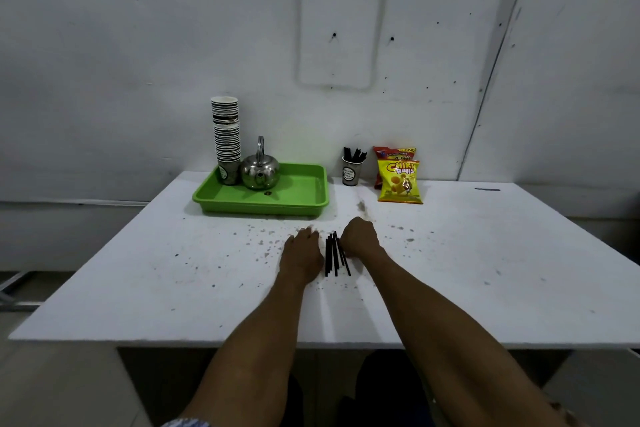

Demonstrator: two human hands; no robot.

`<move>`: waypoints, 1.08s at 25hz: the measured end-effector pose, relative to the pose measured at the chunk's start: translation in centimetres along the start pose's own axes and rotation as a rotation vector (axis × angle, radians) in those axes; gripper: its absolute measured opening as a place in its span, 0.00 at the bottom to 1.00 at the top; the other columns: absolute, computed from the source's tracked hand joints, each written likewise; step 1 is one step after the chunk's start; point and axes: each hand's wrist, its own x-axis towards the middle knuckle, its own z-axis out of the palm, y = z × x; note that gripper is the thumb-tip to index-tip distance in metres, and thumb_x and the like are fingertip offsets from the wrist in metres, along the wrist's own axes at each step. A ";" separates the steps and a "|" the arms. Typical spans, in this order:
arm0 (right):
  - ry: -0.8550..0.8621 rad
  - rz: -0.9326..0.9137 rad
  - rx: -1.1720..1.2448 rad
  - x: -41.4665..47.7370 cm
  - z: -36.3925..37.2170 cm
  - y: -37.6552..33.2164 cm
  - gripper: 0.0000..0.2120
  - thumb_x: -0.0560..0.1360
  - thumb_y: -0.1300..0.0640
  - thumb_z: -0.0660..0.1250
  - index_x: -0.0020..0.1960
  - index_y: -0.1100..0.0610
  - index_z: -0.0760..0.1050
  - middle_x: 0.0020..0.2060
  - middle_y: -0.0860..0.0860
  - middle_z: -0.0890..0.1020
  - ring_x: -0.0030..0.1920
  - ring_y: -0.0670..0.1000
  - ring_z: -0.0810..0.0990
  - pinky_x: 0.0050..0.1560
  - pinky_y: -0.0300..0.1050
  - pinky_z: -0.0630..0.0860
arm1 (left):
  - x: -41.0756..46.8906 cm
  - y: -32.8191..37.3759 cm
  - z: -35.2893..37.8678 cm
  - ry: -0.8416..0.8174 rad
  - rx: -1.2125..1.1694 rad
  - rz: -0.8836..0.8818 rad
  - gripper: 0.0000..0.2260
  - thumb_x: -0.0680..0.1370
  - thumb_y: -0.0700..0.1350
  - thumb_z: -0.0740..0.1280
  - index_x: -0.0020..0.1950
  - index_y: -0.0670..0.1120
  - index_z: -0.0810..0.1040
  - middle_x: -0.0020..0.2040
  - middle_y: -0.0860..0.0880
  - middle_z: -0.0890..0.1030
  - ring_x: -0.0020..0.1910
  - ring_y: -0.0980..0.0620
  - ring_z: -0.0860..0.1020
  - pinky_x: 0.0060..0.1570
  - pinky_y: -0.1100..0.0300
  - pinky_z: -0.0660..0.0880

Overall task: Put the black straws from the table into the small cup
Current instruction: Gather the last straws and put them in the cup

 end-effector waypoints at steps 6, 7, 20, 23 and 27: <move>0.002 -0.049 -0.117 0.2 0.5 -1.0 0.24 0.68 0.48 0.76 0.56 0.62 0.73 0.55 0.59 0.79 0.58 0.59 0.79 0.50 0.48 0.77 | -0.4 -0.2 -0.1 0.011 0.008 -0.021 0.24 0.81 0.44 0.58 0.76 0.41 0.62 0.79 0.45 0.63 0.78 0.49 0.60 0.79 0.50 0.54; 0.002 -0.051 -0.140 0.3 0.4 -1.0 0.24 0.70 0.50 0.74 0.58 0.63 0.72 0.57 0.60 0.79 0.59 0.59 0.79 0.52 0.49 0.77 | -0.7 -0.2 -0.2 0.011 0.021 -0.019 0.24 0.80 0.44 0.58 0.77 0.41 0.61 0.79 0.45 0.62 0.78 0.50 0.60 0.79 0.51 0.54; 0.089 -0.075 -0.273 0.5 0.2 -1.5 0.14 0.72 0.59 0.69 0.56 0.62 0.75 0.57 0.59 0.80 0.58 0.59 0.80 0.52 0.47 0.78 | -0.7 -0.4 -0.2 0.010 0.032 -0.004 0.23 0.80 0.42 0.58 0.75 0.41 0.64 0.78 0.44 0.65 0.77 0.48 0.63 0.77 0.50 0.57; 0.047 -0.067 -0.287 0.7 0.0 -1.4 0.14 0.70 0.62 0.69 0.56 0.63 0.75 0.56 0.60 0.81 0.58 0.59 0.81 0.50 0.48 0.78 | -0.7 -0.4 -0.2 0.012 0.042 0.000 0.23 0.80 0.43 0.58 0.75 0.41 0.64 0.78 0.44 0.64 0.77 0.48 0.62 0.77 0.50 0.57; 0.035 -0.096 -0.305 1.0 -0.1 -1.0 0.16 0.71 0.58 0.71 0.56 0.64 0.75 0.55 0.60 0.81 0.58 0.60 0.80 0.50 0.49 0.78 | -0.5 -0.5 0.0 0.010 0.039 -0.002 0.22 0.81 0.44 0.57 0.75 0.41 0.64 0.78 0.45 0.64 0.78 0.49 0.61 0.78 0.50 0.56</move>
